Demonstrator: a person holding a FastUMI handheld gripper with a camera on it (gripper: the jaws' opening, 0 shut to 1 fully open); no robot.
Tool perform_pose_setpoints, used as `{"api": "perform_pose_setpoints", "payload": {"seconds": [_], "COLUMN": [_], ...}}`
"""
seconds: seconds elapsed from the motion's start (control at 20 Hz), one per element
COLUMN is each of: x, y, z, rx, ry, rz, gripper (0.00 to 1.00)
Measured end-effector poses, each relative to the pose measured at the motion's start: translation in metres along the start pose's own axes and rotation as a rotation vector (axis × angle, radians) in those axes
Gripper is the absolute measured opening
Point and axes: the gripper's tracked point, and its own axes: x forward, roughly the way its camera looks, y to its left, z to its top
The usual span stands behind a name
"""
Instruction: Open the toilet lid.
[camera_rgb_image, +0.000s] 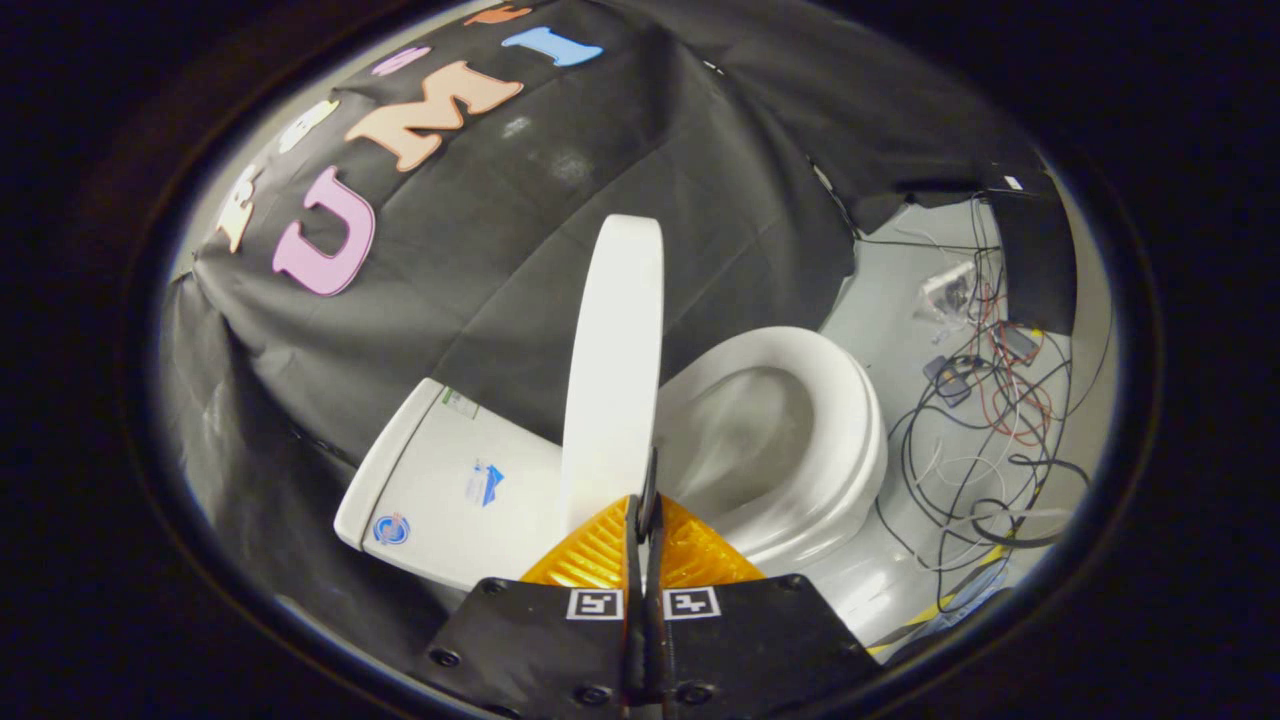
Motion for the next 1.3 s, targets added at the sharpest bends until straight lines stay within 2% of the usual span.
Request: {"api": "perform_pose_setpoints", "payload": {"seconds": [0.5,1.3], "x": [-0.006,-0.012], "y": [0.033,0.082], "z": [0.007,0.010], "rx": [-0.152,-0.305], "ry": [-0.052,-0.091], "rz": [-0.080,-0.099], "gripper": [0.00,0.00]}}
